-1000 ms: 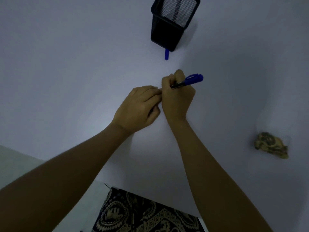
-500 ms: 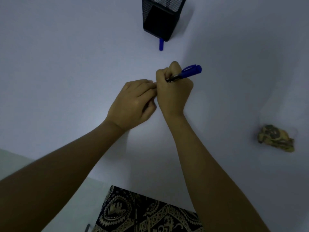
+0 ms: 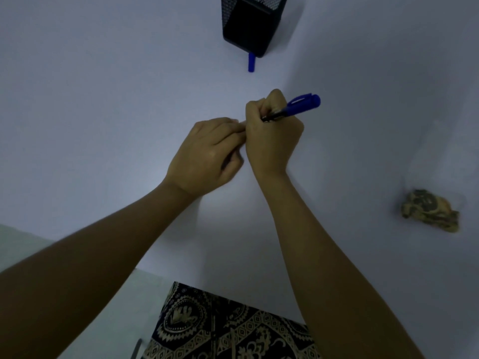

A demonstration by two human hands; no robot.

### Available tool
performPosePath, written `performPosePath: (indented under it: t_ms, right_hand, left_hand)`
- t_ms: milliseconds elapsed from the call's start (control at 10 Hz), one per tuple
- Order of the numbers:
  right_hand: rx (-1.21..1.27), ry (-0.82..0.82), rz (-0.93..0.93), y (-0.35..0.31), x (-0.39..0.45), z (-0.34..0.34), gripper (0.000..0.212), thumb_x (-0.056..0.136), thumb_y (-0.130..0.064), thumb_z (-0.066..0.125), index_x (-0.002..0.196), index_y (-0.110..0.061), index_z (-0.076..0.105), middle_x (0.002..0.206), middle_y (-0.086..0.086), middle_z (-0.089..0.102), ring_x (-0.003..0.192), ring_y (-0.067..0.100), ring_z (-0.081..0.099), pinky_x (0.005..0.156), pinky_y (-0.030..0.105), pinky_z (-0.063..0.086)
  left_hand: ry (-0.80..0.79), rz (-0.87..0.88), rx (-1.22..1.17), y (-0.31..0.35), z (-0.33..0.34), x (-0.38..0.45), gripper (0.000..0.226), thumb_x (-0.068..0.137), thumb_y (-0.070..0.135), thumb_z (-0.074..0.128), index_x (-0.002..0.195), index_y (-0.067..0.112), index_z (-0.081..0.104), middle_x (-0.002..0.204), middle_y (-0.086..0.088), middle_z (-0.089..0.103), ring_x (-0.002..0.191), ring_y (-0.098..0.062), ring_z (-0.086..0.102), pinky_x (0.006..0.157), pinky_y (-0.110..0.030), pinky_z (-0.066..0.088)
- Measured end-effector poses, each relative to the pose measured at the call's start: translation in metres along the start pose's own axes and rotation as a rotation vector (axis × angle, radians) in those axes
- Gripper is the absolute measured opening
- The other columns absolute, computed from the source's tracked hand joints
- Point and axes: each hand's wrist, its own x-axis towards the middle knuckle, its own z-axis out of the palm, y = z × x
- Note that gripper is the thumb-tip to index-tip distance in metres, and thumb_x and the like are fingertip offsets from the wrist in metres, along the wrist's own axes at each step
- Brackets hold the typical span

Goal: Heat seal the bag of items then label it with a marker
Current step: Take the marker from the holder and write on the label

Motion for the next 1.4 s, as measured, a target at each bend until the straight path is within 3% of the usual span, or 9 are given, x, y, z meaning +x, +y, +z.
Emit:
performPosePath:
  t_ms: [100,400,700,1400]
  right_hand:
    - [0.01,0.019,0.01,-0.0007,0.0007,0.0002,0.046,0.078,-0.002,0.058,0.057,-0.032,0.029,0.045,-0.013,0.037,0.043,0.009,0.041,0.047,0.036,0.047]
    - [0.015,0.021,-0.007,-0.0009,0.0005,0.0007,0.046,0.078,-0.003,0.057,0.057,-0.031,0.029,0.044,-0.014,0.035,0.044,0.011,0.043,0.047,0.031,0.044]
    - [0.051,0.039,-0.002,0.0002,0.0009,0.0009,0.051,0.079,0.002,0.056,0.056,-0.033,0.027,0.043,-0.015,0.031,0.039,0.002,0.039,0.044,0.011,0.033]
    - [0.061,0.071,-0.013,0.0005,-0.0005,0.0034,0.05,0.079,0.001,0.056,0.057,-0.034,0.028,0.045,-0.017,0.033,0.04,0.003,0.04,0.044,0.01,0.033]
  left_hand:
    - [0.002,0.001,-0.004,-0.0002,-0.0009,-0.0001,0.027,0.086,0.012,0.056,0.109,0.002,0.067,0.112,-0.013,0.069,0.106,-0.028,0.063,0.091,-0.045,0.05]
    - [-0.005,-0.003,-0.008,-0.0022,0.0002,0.0004,0.028,0.087,0.013,0.053,0.109,0.003,0.067,0.113,-0.013,0.069,0.107,-0.028,0.063,0.091,-0.045,0.05]
    - [-0.009,-0.006,-0.004,-0.004,0.0023,0.0001,0.029,0.089,0.015,0.052,0.112,0.005,0.067,0.114,-0.011,0.069,0.107,-0.027,0.063,0.092,-0.043,0.049]
    - [0.028,0.015,0.024,-0.0059,0.0047,-0.0023,0.029,0.089,0.016,0.054,0.113,0.005,0.067,0.115,-0.011,0.068,0.108,-0.026,0.063,0.091,-0.043,0.049]
